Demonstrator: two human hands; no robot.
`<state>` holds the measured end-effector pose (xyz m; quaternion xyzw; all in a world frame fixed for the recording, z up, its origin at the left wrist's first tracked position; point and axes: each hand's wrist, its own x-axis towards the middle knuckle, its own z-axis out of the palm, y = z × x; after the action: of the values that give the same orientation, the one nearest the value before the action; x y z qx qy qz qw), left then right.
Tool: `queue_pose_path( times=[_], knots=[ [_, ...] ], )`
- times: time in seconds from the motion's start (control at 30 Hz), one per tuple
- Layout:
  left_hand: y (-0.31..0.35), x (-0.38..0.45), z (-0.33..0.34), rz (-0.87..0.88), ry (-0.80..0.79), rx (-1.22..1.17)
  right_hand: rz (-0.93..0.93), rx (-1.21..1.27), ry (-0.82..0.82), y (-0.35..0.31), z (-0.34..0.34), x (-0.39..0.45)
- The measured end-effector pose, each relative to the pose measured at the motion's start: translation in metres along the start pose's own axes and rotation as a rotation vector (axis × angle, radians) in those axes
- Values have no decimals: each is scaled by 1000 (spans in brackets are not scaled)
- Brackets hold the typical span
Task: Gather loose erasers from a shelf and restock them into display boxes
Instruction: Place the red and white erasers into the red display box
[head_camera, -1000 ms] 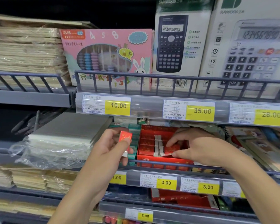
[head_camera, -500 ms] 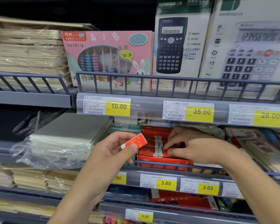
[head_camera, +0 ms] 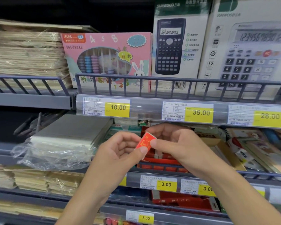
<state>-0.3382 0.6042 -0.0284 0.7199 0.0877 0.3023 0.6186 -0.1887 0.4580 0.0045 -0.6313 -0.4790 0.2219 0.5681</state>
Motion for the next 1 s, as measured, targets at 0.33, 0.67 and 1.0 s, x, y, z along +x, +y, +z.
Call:
queue_pose_path(
  times=[0.33, 0.67, 1.0],
  knots=[
    [-18, 1, -1, 211, 119, 887, 204, -485, 107, -2, -20, 17],
    [-29, 1, 2, 231, 94, 987, 238, -800, -169, 3, -8, 32],
    [-31, -1, 1, 244, 89, 974, 268, -909, -213, -2, -13, 26]
  ],
)
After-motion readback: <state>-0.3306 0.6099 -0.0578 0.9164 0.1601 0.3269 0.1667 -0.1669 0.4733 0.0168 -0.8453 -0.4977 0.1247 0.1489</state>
